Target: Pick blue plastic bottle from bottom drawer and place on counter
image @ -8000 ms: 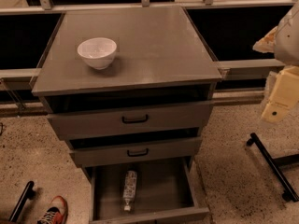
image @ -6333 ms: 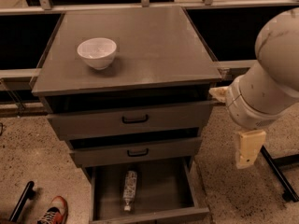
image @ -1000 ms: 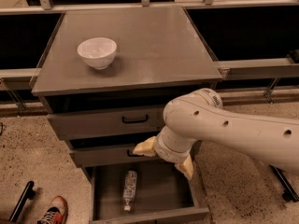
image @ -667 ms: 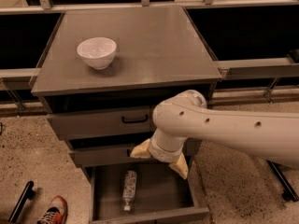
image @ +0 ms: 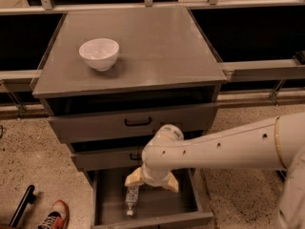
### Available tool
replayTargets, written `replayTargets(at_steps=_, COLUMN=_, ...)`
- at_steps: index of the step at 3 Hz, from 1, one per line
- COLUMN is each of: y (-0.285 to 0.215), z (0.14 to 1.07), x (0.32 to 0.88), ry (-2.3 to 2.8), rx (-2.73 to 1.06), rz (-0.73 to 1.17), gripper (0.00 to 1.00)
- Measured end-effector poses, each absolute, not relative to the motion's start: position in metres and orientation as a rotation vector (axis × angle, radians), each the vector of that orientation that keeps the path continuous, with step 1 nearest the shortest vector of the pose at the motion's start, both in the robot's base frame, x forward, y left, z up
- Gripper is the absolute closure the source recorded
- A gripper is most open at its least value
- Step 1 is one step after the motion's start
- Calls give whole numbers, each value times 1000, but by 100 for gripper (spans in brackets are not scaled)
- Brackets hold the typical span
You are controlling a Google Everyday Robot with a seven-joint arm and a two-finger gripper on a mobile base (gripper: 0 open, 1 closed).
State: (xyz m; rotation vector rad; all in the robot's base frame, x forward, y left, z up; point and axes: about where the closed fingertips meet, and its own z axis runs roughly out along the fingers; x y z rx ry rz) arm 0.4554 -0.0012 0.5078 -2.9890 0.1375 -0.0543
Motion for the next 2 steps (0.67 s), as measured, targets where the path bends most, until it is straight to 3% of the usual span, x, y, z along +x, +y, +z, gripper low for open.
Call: replayTargets(at_steps=2, y=2, z=487, x=471, ry=104, rx=-3019, rz=-151, gripper=0)
